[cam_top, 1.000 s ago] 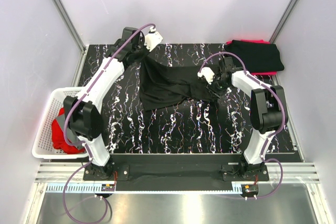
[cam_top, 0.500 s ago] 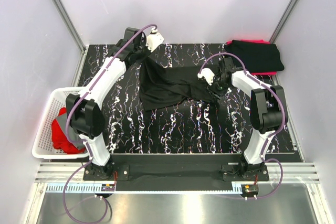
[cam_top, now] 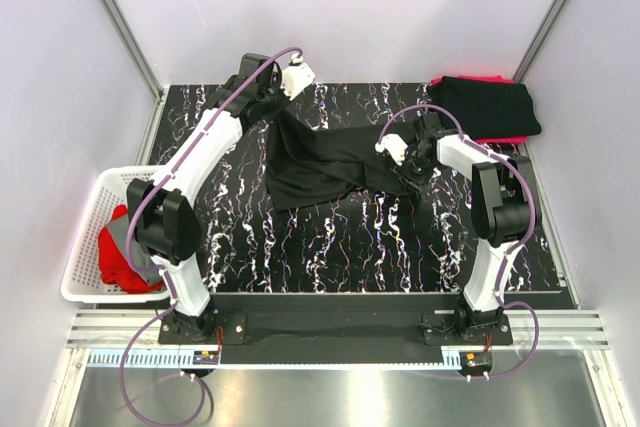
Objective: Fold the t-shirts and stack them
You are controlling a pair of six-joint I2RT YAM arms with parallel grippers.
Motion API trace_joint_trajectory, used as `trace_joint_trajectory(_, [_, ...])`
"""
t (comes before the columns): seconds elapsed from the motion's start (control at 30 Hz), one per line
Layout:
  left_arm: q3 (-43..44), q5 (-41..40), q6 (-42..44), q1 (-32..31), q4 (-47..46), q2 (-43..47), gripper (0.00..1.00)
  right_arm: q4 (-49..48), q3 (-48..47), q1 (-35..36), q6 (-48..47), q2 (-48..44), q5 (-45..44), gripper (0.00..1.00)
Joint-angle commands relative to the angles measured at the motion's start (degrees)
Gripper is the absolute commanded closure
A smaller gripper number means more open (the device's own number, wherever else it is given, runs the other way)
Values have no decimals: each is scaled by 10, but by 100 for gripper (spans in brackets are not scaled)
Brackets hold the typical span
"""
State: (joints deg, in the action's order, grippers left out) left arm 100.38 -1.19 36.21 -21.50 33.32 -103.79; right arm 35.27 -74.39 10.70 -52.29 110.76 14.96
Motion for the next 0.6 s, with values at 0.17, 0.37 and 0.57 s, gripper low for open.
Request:
trace_joint_trajectory(0.17, [28, -16, 9, -7, -22, 1, 100, -20, -41, -2, 25, 30, -29, 89])
trace_joint_trajectory(0.37, [26, -14, 6, -7, -25, -2, 100, -19, -44, -2, 40, -18, -27, 80])
trace_joint_trajectory(0.57, [36, -12, 4, -12, -25, -10, 100, -13, -55, -2, 56, -13, -30, 69])
